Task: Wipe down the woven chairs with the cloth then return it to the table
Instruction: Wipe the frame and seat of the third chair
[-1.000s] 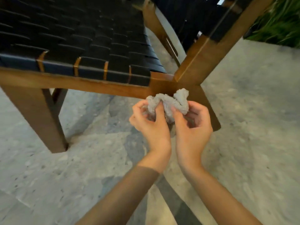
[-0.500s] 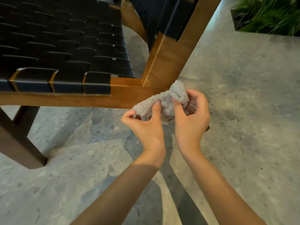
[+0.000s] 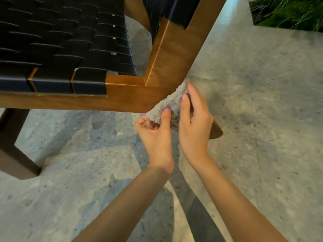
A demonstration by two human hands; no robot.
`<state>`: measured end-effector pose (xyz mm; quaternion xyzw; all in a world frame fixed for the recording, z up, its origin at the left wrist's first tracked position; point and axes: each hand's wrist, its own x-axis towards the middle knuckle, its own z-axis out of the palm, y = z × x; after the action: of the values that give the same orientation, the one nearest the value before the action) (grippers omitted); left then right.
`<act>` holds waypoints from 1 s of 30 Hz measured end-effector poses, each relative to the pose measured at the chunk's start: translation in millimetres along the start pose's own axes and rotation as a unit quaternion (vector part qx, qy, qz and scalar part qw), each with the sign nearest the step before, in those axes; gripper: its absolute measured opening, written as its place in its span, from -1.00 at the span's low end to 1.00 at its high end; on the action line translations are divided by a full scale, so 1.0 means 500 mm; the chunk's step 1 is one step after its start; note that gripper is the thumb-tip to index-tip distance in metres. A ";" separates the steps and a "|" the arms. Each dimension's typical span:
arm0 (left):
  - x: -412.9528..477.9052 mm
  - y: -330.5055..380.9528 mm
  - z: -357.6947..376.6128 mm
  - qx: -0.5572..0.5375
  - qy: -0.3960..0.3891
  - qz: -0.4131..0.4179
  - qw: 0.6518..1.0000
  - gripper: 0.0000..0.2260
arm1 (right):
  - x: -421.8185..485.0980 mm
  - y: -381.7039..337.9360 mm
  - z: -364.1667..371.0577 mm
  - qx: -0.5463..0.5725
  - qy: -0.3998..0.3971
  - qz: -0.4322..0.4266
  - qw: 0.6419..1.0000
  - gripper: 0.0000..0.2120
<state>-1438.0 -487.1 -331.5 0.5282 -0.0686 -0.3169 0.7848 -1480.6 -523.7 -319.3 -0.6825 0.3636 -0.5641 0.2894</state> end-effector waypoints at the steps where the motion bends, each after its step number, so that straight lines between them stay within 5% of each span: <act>1: 0.002 0.000 -0.001 0.000 -0.008 0.006 1.000 -0.52 | -0.002 0.011 0.000 -0.027 -0.014 -0.028 0.999 -0.66; 5: 0.005 -0.013 -0.004 0.013 -0.068 0.046 0.997 -0.76 | 0.000 0.067 -0.008 -0.090 -0.054 -0.079 0.991 -0.61; 9: 0.013 -0.060 0.012 0.046 -0.095 0.035 0.994 -0.77 | -0.011 0.138 -0.037 -0.116 -0.074 -0.071 0.988 -0.56; 18: 0.035 -0.224 0.078 0.228 -0.109 -0.030 0.967 -0.60 | -0.027 0.306 -0.123 -0.131 -0.166 0.150 0.966 -0.54; 24: 0.041 -0.272 0.084 0.300 -0.137 -0.093 0.939 -0.74 | -0.017 0.361 -0.163 -0.105 -0.217 0.276 0.931 -0.61; 30: 0.026 -0.222 0.070 0.228 -0.092 -0.105 0.964 -0.84 | -0.017 0.275 -0.162 -0.078 -0.198 0.203 0.956 -0.60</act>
<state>-1490.2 -548.8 -416.3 0.6658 -0.1555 -0.4205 0.5965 -1584.4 -593.5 -419.1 -0.7128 0.4728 -0.3172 0.4095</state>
